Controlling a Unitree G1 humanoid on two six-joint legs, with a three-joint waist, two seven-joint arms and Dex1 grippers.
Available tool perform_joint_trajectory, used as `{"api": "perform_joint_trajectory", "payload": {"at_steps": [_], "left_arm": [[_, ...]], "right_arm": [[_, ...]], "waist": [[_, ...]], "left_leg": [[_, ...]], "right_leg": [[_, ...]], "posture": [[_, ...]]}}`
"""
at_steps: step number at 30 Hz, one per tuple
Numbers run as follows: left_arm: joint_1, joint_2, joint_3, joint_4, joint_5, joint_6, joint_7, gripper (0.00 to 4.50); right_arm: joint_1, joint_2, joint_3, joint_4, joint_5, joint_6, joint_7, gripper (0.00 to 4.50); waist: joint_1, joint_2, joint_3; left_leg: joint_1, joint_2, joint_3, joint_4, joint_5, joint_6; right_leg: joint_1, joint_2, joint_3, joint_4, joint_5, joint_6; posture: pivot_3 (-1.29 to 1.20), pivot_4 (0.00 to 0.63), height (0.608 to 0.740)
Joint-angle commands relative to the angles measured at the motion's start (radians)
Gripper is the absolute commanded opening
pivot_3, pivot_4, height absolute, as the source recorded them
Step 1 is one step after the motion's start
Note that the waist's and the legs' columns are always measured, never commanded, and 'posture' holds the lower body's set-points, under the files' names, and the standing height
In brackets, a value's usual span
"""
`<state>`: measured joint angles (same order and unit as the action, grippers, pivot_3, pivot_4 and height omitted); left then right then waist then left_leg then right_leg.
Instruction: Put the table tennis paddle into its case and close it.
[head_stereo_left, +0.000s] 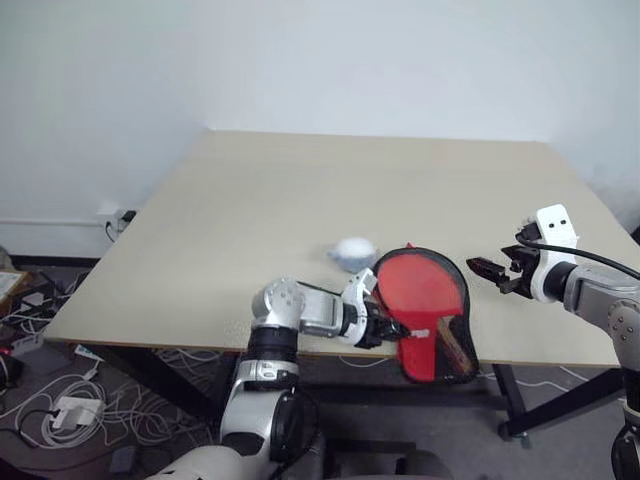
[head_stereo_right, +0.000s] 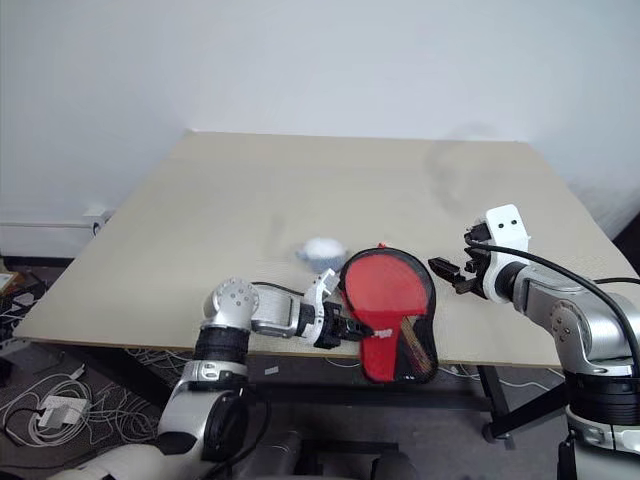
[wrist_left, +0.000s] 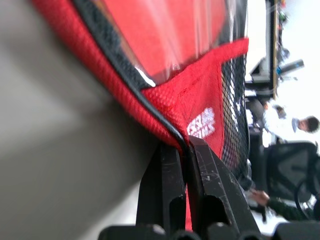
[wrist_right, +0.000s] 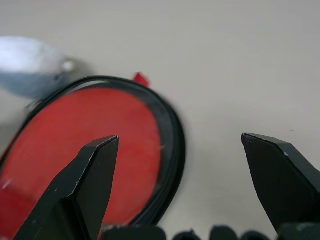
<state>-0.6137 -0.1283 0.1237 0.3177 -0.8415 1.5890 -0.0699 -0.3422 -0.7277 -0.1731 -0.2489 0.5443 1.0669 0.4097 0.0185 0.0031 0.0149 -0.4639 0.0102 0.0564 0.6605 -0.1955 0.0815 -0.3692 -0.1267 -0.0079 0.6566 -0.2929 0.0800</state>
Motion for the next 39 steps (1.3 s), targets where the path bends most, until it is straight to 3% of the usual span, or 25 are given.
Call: {"api": "perform_joint_trajectory", "payload": {"at_steps": [1, 10, 13, 18, 24, 30, 33, 36, 39], "left_arm": [[0.014, 0.007, -0.095, -0.078, -0.129, 0.025, 0.028, 0.02], [0.035, 0.052, -0.145, -0.066, -0.323, 0.025, 0.142, 0.02], [0.037, 0.056, -0.143, -0.065, -0.358, 0.025, 0.176, 0.68], [0.034, 0.07, -0.093, -0.025, -0.423, 0.025, 0.214, 2.25], [0.003, 0.153, -0.109, -0.047, -0.474, 0.025, 0.18, 2.25], [-0.011, 0.357, -0.19, -0.257, -0.441, 0.025, 0.023, 2.25], [-0.033, 0.449, -0.256, -0.392, -0.354, -0.019, -0.072, 2.25], [-0.058, 0.524, -0.355, -0.525, -0.229, -0.179, -0.228, 2.25], [-0.059, 0.53, -0.472, -0.543, -0.082, -0.344, -0.338, 2.25]], "right_arm": [[-0.023, -0.013, -0.012, -0.02, -0.024, -0.01, -0.002, 4.26], [-0.031, 0.006, -0.003, -0.01, -0.052, -0.014, -0.004, 4.26], [-0.033, 0.011, 0.003, -0.001, -0.056, -0.014, -0.006, 4.26], [-0.027, -0.011, 0.037, -0.018, -0.044, -0.017, 0.05, 4.26], [-0.066, -0.011, 0.07, 0.036, -0.081, -0.018, 0.045, 4.26], [-0.083, 0.007, 0.061, 0.041, -0.092, -0.014, 0.039, 4.26], [-0.088, 0.011, 0.042, 0.038, -0.085, -0.007, 0.03, 4.26], [-0.106, 0.02, 0.008, 0.044, -0.078, -0.012, 0.015, 4.26], [-0.137, 0.037, -0.01, 0.062, -0.069, -0.01, 0.012, 4.26]], "waist": [[0.0, 0.0, 0.0], [-0.002, 0.0, 0.0], [-0.002, 0.0, 0.0], [-0.004, 0.0, 0.0], [-0.008, 0.0, 0.0], [-0.009, 0.0, 0.0], [-0.008, 0.0, 0.0], [-0.008, 0.0, 0.0], [-0.008, 0.0, 0.0]], "left_leg": [[0.0, 0.0, 0.0, 0.0, 0.0, -0.001], [0.0, -0.001, 0.0, 0.0, 0.001, 0.001], [0.0, -0.001, 0.0, 0.001, 0.001, 0.001], [0.0, -0.002, 0.0, 0.001, 0.001, 0.0], [0.0, -0.005, -0.001, 0.001, 0.001, 0.0], [0.0, -0.006, -0.001, 0.0, -0.001, -0.004], [0.0, -0.006, -0.001, 0.0, -0.001, -0.005], [0.0, -0.007, -0.001, 0.0, -0.001, -0.006], [0.001, -0.007, 0.0, -0.001, -0.001, -0.006]], "right_leg": [[0.0, 0.0, 0.0, 0.0, 0.0, 0.0], [0.0, 0.0, 0.0, 0.0, 0.0, 0.0], [0.001, 0.0, -0.001, 0.0, 0.0, 0.0], [0.001, 0.001, -0.001, 0.0, 0.0, 0.0], [0.001, 0.002, -0.001, 0.0, 0.0, 0.0], [0.001, 0.001, -0.001, 0.0, 0.0, 0.0], [0.0, 0.001, -0.001, 0.0, 0.0, 0.0], [0.001, 0.001, -0.002, -0.001, 0.0, 0.0], [0.002, 0.001, -0.002, -0.001, 0.0, 0.0]], "posture": [[0.0, 0.0, 0.715], [0.0, 0.0, 0.715], [0.0, 0.0, 0.715], [0.0, 0.0, 0.715], [0.0, 0.0, 0.715], [0.0, 0.0, 0.715], [0.0, 0.0, 0.715], [0.0, 0.0, 0.715], [0.0, 0.0, 0.715]]}}
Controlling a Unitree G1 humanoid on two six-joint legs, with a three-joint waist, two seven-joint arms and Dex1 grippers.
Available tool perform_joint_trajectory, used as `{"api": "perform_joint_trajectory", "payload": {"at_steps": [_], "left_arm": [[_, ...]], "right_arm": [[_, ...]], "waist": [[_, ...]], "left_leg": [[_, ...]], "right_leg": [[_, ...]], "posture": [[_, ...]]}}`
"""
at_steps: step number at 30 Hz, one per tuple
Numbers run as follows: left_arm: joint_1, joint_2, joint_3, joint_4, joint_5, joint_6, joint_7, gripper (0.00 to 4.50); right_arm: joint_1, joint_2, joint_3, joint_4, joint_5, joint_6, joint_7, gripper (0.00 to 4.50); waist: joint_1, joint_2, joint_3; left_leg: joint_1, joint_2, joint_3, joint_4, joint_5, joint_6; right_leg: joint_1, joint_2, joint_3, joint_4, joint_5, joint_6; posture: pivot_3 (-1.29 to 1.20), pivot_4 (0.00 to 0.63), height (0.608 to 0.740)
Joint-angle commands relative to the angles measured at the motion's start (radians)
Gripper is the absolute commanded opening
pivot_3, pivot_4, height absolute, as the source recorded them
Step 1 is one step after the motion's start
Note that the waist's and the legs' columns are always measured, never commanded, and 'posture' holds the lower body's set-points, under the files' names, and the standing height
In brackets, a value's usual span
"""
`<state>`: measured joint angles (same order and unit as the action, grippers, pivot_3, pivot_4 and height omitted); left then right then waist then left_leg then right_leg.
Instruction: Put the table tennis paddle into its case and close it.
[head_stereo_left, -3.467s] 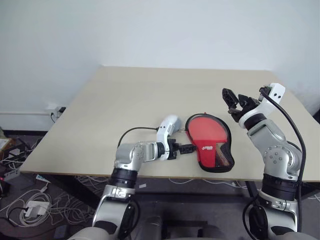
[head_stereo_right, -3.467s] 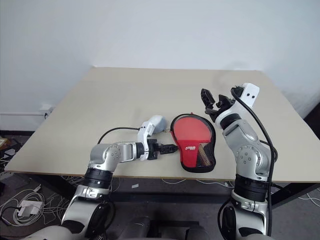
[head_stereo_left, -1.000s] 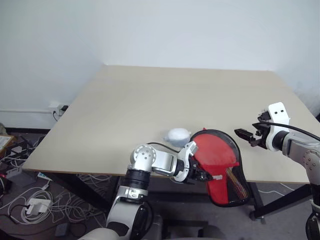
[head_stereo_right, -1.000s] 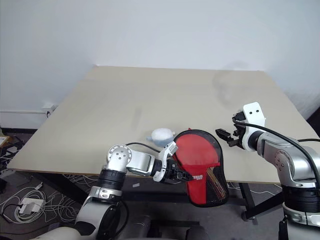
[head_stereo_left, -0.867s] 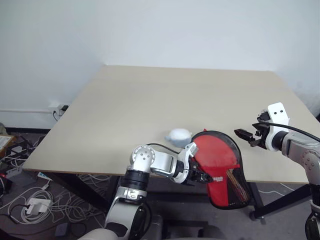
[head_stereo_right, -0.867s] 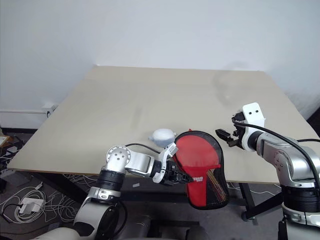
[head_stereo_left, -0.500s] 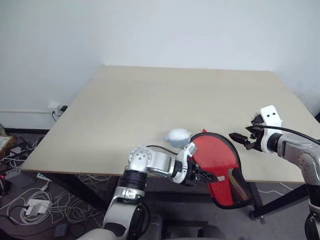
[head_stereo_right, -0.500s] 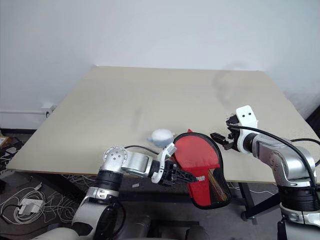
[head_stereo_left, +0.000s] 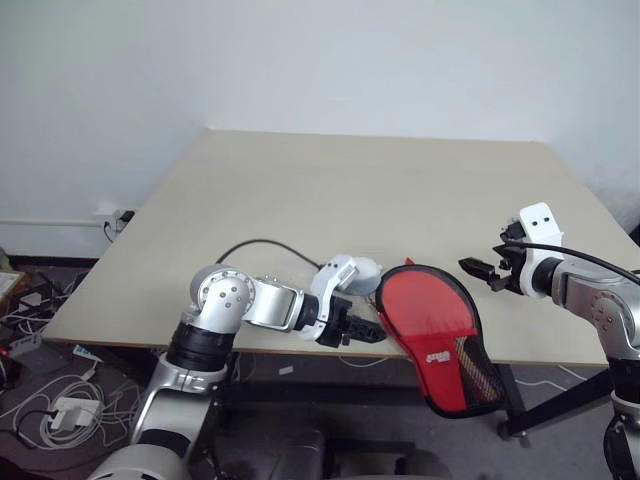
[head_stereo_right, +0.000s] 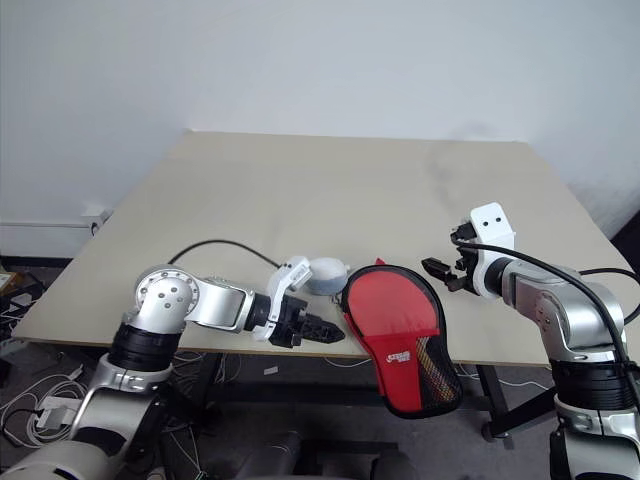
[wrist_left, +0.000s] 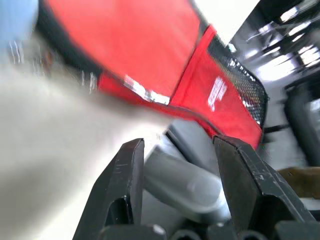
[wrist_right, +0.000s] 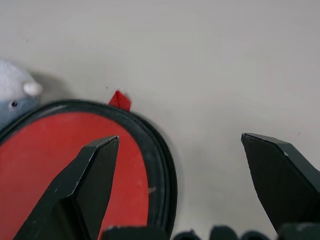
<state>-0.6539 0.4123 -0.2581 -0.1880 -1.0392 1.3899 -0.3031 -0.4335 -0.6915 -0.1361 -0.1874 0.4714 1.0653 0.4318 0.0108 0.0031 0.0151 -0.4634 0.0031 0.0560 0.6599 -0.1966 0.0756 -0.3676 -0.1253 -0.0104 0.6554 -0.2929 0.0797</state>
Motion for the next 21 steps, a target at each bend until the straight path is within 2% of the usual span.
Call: {"api": "perform_joint_trajectory", "payload": {"at_steps": [1, 4, 7, 12, 16, 19, 21], "left_arm": [[-0.014, -0.012, -0.125, -0.033, 0.164, -0.195, -0.13, 2.25], [-0.001, -0.03, -0.214, -0.002, 0.319, -0.346, -0.167, 2.25], [0.007, -0.044, -0.238, 0.015, 0.402, -0.418, -0.202, 2.25], [0.031, 0.014, -0.142, -0.045, 0.398, -0.437, -0.292, 2.25], [0.04, 0.11, 0.012, -0.096, 0.328, -0.457, -0.412, 2.25], [0.016, 0.142, 0.071, -0.057, 0.343, -0.476, -0.449, 2.25], [-0.026, 0.14, 0.085, 0.023, 0.404, -0.512, -0.435, 2.25]], "right_arm": [[-0.051, 0.004, -0.04, 0.005, -0.001, -0.014, -0.007, 4.26], [-0.072, 0.024, -0.028, 0.021, -0.004, -0.012, -0.008, 4.26], [-0.1, 0.056, -0.034, 0.034, 0.013, -0.004, -0.005, 4.26], [-0.104, 0.071, 0.033, 0.043, 0.001, 0.016, 0.031, 4.26], [-0.076, 0.116, 0.075, 0.027, 0.003, 0.028, 0.028, 4.26], [-0.046, 0.153, 0.103, -0.012, -0.002, 0.027, 0.014, 4.26], [-0.018, 0.178, 0.127, -0.03, -0.008, 0.016, 0.008, 4.26]], "waist": [[-0.001, 0.0, 0.0], [-0.001, 0.0, 0.0], [-0.001, 0.001, 0.0], [-0.002, 0.001, 0.001], [-0.008, 0.001, 0.001], [-0.006, 0.001, 0.001], [-0.003, 0.001, 0.001]], "left_leg": [[0.0, 0.0, 0.0, 0.0, 0.0, 0.0], [0.0, 0.001, 0.001, 0.0, 0.0, 0.0], [0.0, 0.002, 0.001, 0.0, 0.002, 0.004], [0.0, 0.004, 0.002, 0.0, 0.002, 0.004], [0.0, 0.006, 0.003, 0.0, 0.002, 0.004], [0.0, 0.006, 0.004, 0.0, 0.002, 0.004], [0.0, 0.005, 0.004, 0.0, 0.002, 0.005]], "right_leg": [[0.0, 0.0, 0.0, 0.0, 0.0, 0.0], [0.001, 0.001, 0.0, -0.001, 0.0, 0.0], [0.001, 0.002, 0.0, -0.001, 0.0, 0.0], [-0.001, 0.003, 0.001, 0.0, 0.0, 0.0], [-0.002, 0.004, 0.001, 0.0, 0.0, 0.0], [-0.002, 0.004, 0.001, 0.0, 0.0, 0.0], [-0.002, 0.004, 0.001, 0.0, 0.0, 0.0]], "posture": [[0.0, 0.0, 0.715], [0.0, 0.0, 0.715], [0.0, 0.0, 0.715], [0.0, 0.0, 0.715], [0.0, 0.0, 0.715], [0.0, 0.0, 0.715], [0.0, 0.0, 0.715]]}}
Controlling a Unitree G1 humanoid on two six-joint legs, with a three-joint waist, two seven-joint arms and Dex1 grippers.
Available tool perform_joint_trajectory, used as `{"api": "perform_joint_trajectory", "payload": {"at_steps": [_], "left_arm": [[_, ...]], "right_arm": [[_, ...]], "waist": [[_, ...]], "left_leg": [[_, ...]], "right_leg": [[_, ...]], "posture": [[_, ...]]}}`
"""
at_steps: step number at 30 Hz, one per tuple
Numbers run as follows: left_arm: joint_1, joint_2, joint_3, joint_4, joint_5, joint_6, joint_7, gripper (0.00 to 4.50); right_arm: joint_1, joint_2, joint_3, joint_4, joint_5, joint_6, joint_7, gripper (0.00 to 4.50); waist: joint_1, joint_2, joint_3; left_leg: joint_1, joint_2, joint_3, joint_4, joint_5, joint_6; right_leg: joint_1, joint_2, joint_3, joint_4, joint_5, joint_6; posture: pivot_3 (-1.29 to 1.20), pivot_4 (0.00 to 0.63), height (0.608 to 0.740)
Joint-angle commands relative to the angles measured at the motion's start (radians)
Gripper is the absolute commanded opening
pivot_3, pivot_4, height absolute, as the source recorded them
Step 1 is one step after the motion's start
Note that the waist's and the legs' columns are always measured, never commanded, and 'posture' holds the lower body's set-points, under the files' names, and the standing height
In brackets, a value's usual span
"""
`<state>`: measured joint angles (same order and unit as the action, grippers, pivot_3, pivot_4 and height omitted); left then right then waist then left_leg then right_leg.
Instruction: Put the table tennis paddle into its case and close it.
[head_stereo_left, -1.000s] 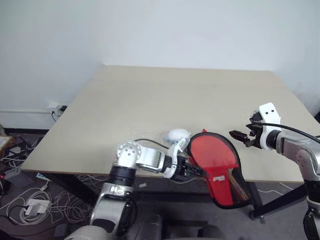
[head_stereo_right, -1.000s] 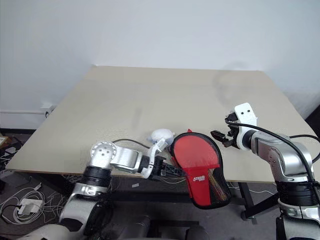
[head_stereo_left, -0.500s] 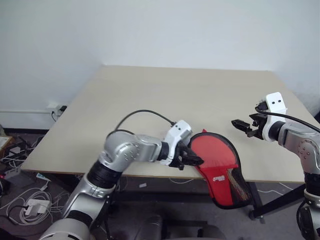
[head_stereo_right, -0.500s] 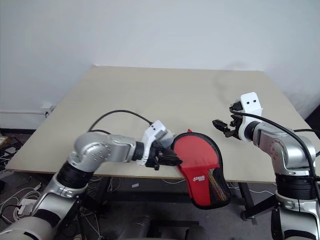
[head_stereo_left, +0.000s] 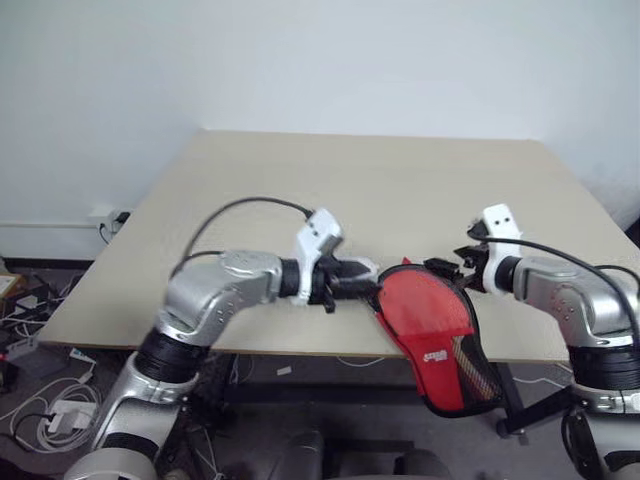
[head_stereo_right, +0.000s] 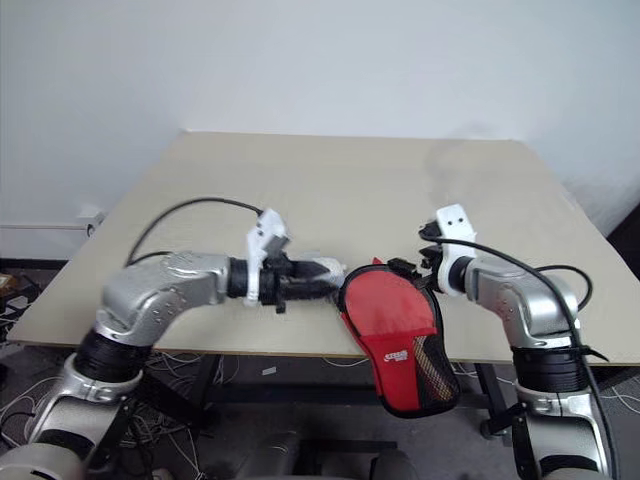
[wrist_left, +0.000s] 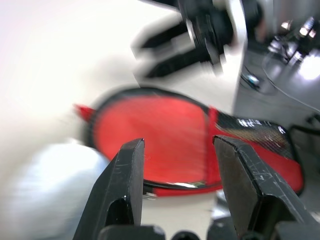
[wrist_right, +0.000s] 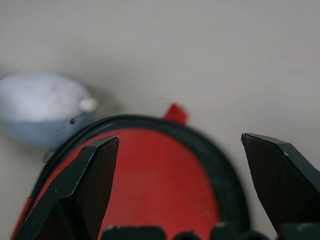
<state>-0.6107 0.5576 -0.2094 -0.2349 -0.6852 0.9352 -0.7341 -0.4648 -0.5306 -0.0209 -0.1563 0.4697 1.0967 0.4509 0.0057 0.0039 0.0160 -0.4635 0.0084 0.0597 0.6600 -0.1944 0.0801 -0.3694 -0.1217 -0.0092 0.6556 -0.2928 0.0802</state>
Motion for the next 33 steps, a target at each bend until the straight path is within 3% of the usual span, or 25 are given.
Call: {"api": "perform_joint_trajectory", "payload": {"at_steps": [1, 3, 6, 10, 17, 20, 25, 33], "left_arm": [[-0.1, -0.008, 0.036, 0.131, 0.089, -0.079, 0.009, 2.25], [-0.14, -0.014, 0.032, 0.219, 0.142, -0.113, 0.015, 2.25], [-0.168, -0.023, 0.006, 0.307, 0.211, -0.157, -0.002, 2.27], [-0.166, -0.056, -0.059, 0.433, 0.331, -0.27, -0.024, 2.27], [-0.148, -0.134, -0.071, 0.551, 0.382, -0.324, -0.083, 2.27], [-0.153, -0.16, -0.046, 0.602, 0.372, -0.315, -0.103, 2.84], [-0.155, -0.177, -0.053, 0.644, 0.388, -0.296, -0.14, 4.48], [-0.168, -0.238, -0.077, 0.767, 0.465, -0.337, -0.14, 4.48]], "right_arm": [[0.03, 0.035, 0.025, -0.072, -0.007, -0.02, -0.017, 4.26], [0.051, 0.061, 0.041, -0.087, -0.008, -0.024, -0.025, 4.26], [0.075, 0.08, 0.059, -0.099, -0.02, -0.039, -0.03, 3.69], [0.125, 0.124, 0.09, -0.063, -0.061, -0.077, -0.072, 2.31], [0.161, 0.196, 0.078, -0.019, -0.099, -0.116, -0.122, 2.31], [0.166, 0.208, 0.081, 0.004, -0.117, -0.13, -0.136, 2.26], [0.172, 0.223, 0.089, 0.006, -0.125, -0.137, -0.139, 2.26], [0.17, 0.221, 0.105, 0.021, -0.145, -0.119, -0.132, 2.26]], "waist": [[0.005, 0.0, 0.0], [0.004, -0.002, 0.0], [0.003, -0.001, 0.001], [0.004, -0.002, 0.001], [0.002, -0.002, 0.001], [-0.001, -0.002, 0.001], [-0.002, -0.002, 0.001], [-0.002, -0.004, 0.0]], "left_leg": [[0.0, 0.0, 0.0, 0.0, 0.0, 0.0], [0.0, 0.0, 0.004, 0.001, 0.0, 0.0], [0.0, 0.0, 0.007, 0.0, 0.0, 0.0], [0.0, 0.001, 0.008, 0.0, 0.0, -0.001], [0.0, 0.001, 0.008, 0.0, 0.0, -0.001], [0.0, 0.001, 0.008, 0.0, 0.0, -0.001], [0.0, 0.002, 0.008, 0.0, 0.0, -0.001], [0.0, 0.002, 0.008, 0.0, 0.0, 0.0]], "right_leg": [[0.0, 0.0, 0.0, 0.0, 0.0, 0.0], [0.001, 0.001, -0.002, 0.0, 0.0, 0.0], [0.0, 0.001, -0.001, 0.001, 0.0, 0.0], [-0.001, 0.001, 0.0, 0.001, 0.0, 0.0], [-0.002, 0.001, 0.0, 0.001, 0.0, 0.0], [-0.001, 0.001, 0.0, 0.002, 0.0, 0.0], [-0.001, 0.001, 0.0, 0.002, 0.0, 0.0], [-0.001, 0.001, 0.0, 0.002, 0.0, 0.0]], "posture": [[0.0, 0.0, 0.715], [0.0, 0.0, 0.715], [0.0, 0.0, 0.715], [0.0, 0.0, 0.715], [0.0, 0.0, 0.715], [0.0, 0.0, 0.715], [0.0, 0.0, 0.715], [0.0, 0.0, 0.715]]}}
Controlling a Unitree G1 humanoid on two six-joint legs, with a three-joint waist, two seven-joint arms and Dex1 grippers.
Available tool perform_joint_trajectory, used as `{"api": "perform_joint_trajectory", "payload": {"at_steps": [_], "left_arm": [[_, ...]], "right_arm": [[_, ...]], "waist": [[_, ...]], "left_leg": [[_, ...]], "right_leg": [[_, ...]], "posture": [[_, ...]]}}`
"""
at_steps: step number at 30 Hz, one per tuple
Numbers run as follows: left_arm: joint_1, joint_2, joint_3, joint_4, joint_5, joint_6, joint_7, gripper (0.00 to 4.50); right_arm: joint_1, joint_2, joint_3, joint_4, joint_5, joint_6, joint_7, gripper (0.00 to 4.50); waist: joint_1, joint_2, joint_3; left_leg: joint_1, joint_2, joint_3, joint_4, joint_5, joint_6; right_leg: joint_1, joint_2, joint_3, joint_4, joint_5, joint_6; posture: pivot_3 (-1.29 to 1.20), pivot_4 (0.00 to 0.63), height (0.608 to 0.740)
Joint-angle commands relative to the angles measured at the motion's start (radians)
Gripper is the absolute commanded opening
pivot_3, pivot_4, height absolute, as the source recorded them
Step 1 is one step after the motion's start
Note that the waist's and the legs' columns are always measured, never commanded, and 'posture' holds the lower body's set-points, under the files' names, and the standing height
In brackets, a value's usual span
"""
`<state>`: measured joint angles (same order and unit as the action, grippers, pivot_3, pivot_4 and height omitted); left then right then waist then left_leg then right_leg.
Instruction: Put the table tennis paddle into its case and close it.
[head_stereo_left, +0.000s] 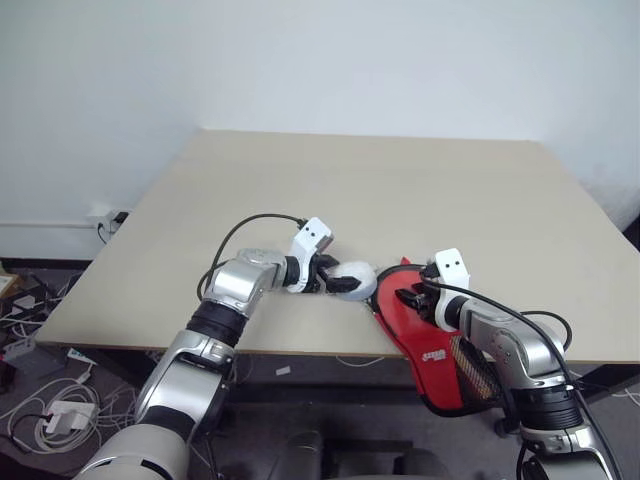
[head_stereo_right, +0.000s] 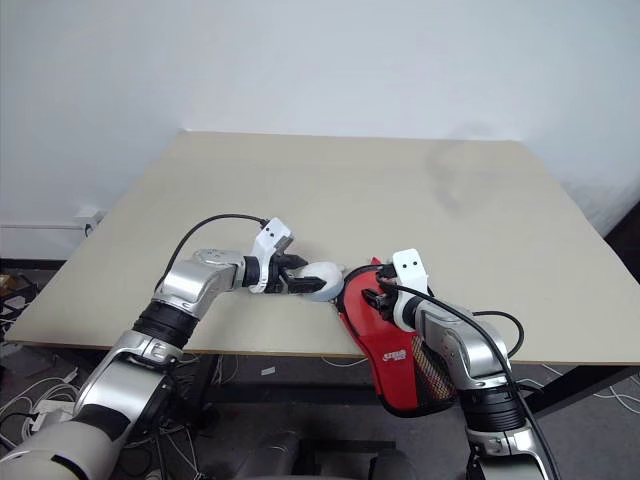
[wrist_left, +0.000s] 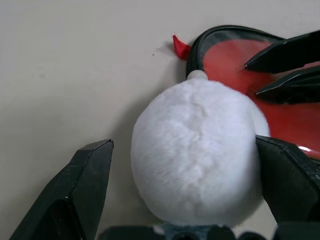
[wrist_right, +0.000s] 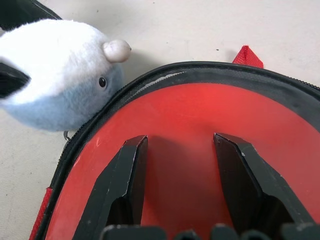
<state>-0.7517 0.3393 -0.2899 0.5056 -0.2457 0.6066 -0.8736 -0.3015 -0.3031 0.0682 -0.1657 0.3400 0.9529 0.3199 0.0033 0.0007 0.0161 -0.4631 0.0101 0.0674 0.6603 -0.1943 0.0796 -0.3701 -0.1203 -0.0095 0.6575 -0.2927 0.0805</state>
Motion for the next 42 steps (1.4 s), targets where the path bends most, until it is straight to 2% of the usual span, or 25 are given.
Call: {"api": "perform_joint_trajectory", "payload": {"at_steps": [1, 6, 8, 10, 18, 22, 33, 42], "left_arm": [[-0.032, -0.031, 0.011, 0.042, 0.024, -0.004, 0.0, 4.48], [-0.07, -0.078, 0.054, 0.111, 0.013, -0.007, 0.013, 4.48], [-0.097, -0.102, 0.092, 0.148, -0.007, 0.014, 0.022, 4.11], [-0.113, -0.109, 0.089, 0.173, 0.012, 0.003, 0.018, 3.61], [-0.201, -0.135, 0.092, 0.297, 0.048, 0.012, -0.02, 0.94], [-0.24, -0.145, 0.077, 0.343, 0.074, 0.01, -0.049, 0.19], [-0.467, -0.197, 0.196, 0.659, 0.117, -0.193, 0.114, 0.13], [-0.557, -0.27, 0.276, 0.775, 0.133, -0.32, 0.241, 0.13]], "right_arm": [[0.008, -0.007, 0.02, 0.033, -0.019, 0.026, 0.001, 2.26], [0.012, -0.01, 0.029, 0.032, -0.028, 0.043, 0.003, 2.26], [0.014, -0.011, 0.034, 0.036, -0.034, 0.039, 0.005, 2.26], [0.012, -0.007, 0.033, 0.034, -0.035, 0.041, 0.007, 2.26], [0.008, -0.002, 0.022, 0.043, -0.038, 0.056, 0.0, 2.26], [0.007, 0.003, 0.022, 0.046, -0.036, 0.068, -0.002, 2.26], [0.041, 0.021, 0.035, 0.044, -0.043, 0.098, -0.023, 2.26], [0.078, 0.032, 0.061, 0.012, -0.063, 0.106, -0.056, 2.26]], "waist": [[0.0, -0.001, 0.0], [0.001, -0.001, -0.001], [0.001, -0.001, -0.001], [0.001, -0.002, -0.001], [0.001, -0.002, -0.001], [0.001, -0.002, -0.001], [0.001, -0.004, -0.001], [0.002, -0.005, -0.001]], "left_leg": [[0.0, 0.0, 0.0, 0.0, 0.0, 0.0], [0.0, 0.0, -0.001, 0.0, -0.001, 0.002], [0.0, 0.0, -0.002, 0.0, -0.001, 0.002], [0.0, 0.0, -0.003, 0.001, -0.002, 0.004], [0.0, 0.0, -0.003, 0.001, -0.003, 0.004], [0.0, 0.0, -0.003, 0.001, -0.003, 0.004], [0.0, -0.001, -0.009, 0.001, -0.003, 0.006], [0.0, -0.001, -0.012, 0.001, -0.004, 0.006]], "right_leg": [[0.0, 0.0, 0.0, 0.0, 0.0, 0.0], [0.001, 0.0, 0.0, 0.0, 0.0, 0.0], [0.001, 0.0, 0.0, 0.0, 0.0, 0.0], [0.001, 0.0, -0.001, 0.0, 0.0, 0.0], [0.001, 0.0, -0.001, 0.0, 0.0, 0.0], [0.001, 0.0, -0.001, 0.0, 0.0, 0.0], [0.001, 0.0, -0.001, 0.0, 0.0, 0.0], [0.002, 0.0, -0.002, 0.0, 0.0, 0.0]], "posture": [[0.0, 0.0, 0.715], [0.0, 0.0, 0.715], [0.0, 0.0, 0.715], [0.0, 0.0, 0.715], [0.0, 0.0, 0.715], [0.0, 0.0, 0.715], [0.0, 0.0, 0.715], [0.0, 0.0, 0.715]]}}
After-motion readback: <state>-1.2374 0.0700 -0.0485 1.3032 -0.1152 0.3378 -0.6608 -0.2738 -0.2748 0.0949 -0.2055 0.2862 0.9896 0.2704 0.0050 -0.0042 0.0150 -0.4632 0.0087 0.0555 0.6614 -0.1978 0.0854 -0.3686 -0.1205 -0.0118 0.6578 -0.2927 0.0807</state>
